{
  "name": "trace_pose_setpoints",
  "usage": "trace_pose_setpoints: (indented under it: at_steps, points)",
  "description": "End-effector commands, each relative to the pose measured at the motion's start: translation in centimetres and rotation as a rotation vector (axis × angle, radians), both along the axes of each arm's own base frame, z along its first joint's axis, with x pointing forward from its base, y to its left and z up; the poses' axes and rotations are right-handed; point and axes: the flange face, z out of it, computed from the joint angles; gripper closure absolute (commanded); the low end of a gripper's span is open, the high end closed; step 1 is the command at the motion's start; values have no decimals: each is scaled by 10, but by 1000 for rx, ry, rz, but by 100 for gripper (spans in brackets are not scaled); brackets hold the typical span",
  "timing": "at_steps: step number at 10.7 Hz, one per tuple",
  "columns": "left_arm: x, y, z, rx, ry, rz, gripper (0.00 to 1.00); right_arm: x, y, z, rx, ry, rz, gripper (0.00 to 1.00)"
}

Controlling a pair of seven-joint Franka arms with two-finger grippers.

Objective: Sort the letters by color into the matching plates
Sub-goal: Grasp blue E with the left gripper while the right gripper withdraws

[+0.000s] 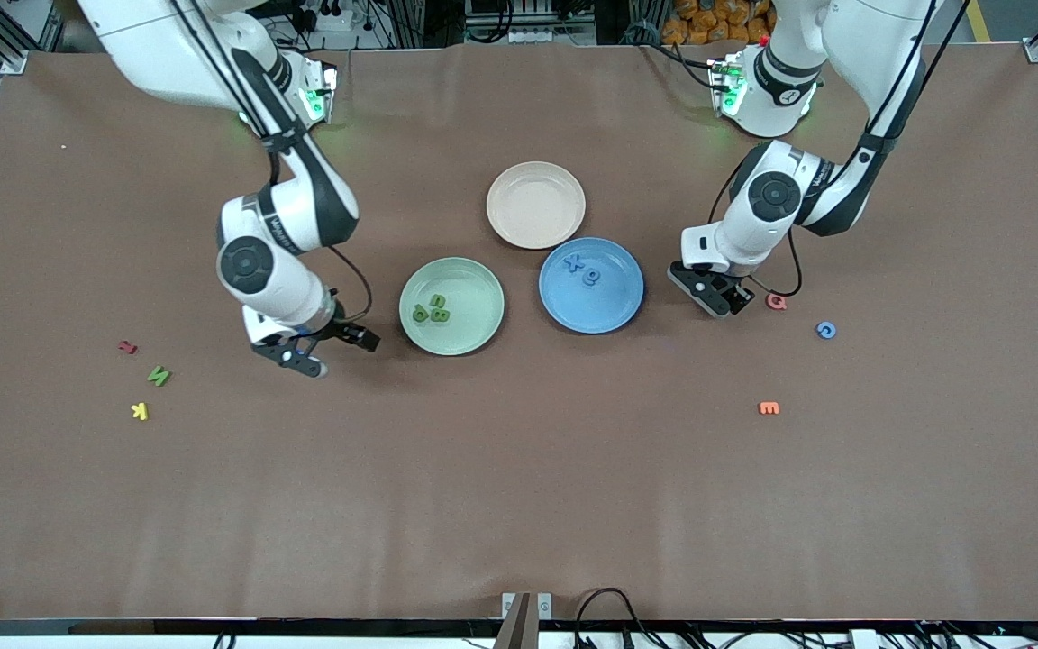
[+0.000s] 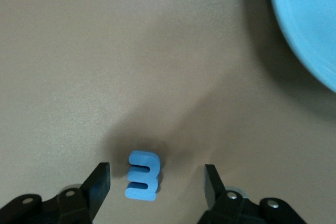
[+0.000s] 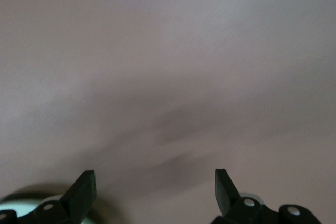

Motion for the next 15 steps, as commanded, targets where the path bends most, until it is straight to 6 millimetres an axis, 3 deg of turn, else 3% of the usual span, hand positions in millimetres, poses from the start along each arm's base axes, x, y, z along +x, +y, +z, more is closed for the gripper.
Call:
trace_pose_setpoints:
  at_steps: [1, 5, 8, 9, 12, 13, 15]
  points:
    - [10, 11, -3, -1, -10, -25, 21, 17, -55, 2, 7, 2, 5, 0]
    - [17, 14, -6, 0, -13, -33, 29, 31, -159, -5, -41, -1, 15, 0]
    - [17, 12, -5, 0, -13, -31, 36, 31, -219, -16, -62, 4, 19, 0]
    - [17, 11, -4, 0, -15, -27, 44, 29, -243, -18, -72, 2, 19, 0]
    - [20, 11, 1, -1, -22, -25, 89, 27, -280, -29, -88, -9, 27, 0]
    - [21, 10, 1, -2, -24, -25, 100, 28, -294, -31, -92, -10, 36, 0]
    - [22, 9, 3, -3, -27, -23, 100, 28, -307, -33, -91, -11, 79, 0]
